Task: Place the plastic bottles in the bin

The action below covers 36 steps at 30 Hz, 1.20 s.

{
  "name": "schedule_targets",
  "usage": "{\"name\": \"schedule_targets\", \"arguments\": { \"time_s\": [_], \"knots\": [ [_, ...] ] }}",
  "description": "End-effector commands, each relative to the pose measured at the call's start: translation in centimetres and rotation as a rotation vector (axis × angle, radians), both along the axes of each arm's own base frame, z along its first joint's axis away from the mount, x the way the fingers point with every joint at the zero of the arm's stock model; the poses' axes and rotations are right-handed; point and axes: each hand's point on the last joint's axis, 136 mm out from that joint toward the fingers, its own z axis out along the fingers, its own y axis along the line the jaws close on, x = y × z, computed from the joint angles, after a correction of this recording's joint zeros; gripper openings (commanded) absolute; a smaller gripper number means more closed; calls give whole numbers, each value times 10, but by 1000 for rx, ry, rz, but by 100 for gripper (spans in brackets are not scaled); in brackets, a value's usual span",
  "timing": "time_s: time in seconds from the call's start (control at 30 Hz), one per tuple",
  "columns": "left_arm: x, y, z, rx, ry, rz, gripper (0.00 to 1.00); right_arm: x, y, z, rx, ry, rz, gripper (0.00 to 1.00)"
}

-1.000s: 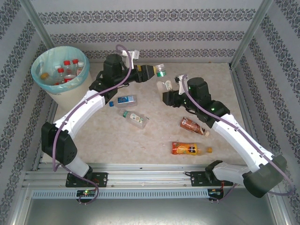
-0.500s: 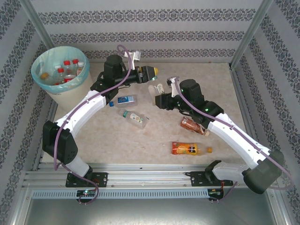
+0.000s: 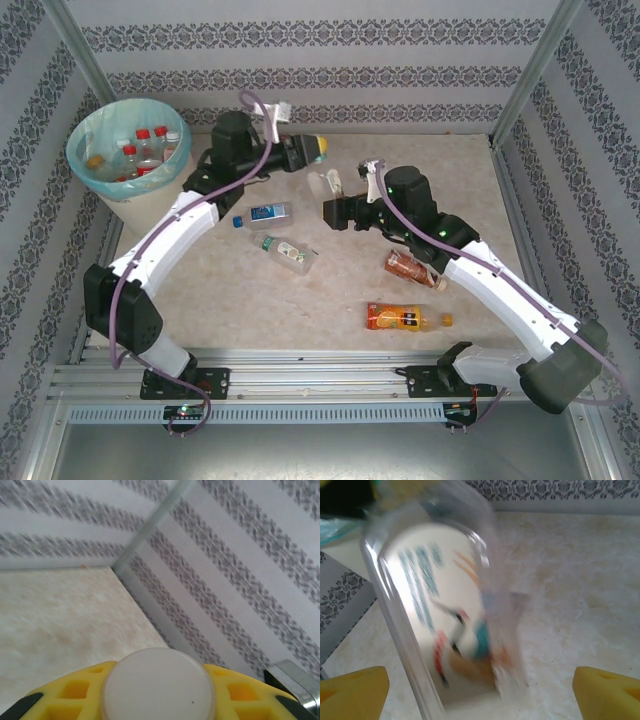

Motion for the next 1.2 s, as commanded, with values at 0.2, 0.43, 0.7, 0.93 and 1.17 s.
{"name": "schedule_targets", "arguments": {
  "time_s": [0.2, 0.43, 0.7, 0.93, 1.17],
  "knots": [
    [-3, 239, 136, 183, -341, 673, 0, 5, -4, 30, 10, -108, -28, 96],
    [6, 358, 129, 240, -297, 944, 0, 6, 1, 23, -23, -102, 5, 96],
    [28, 398, 107, 375, -309, 1052, 0, 6, 1, 22, -52, -114, 19, 96],
    [45, 390, 101, 297, -301, 970, 0, 12, 1, 15, -60, -107, 4, 95],
    [67, 374, 46, 353, -228, 906, 0, 18, 15, 10, -53, -64, 43, 95]
  ]
}}
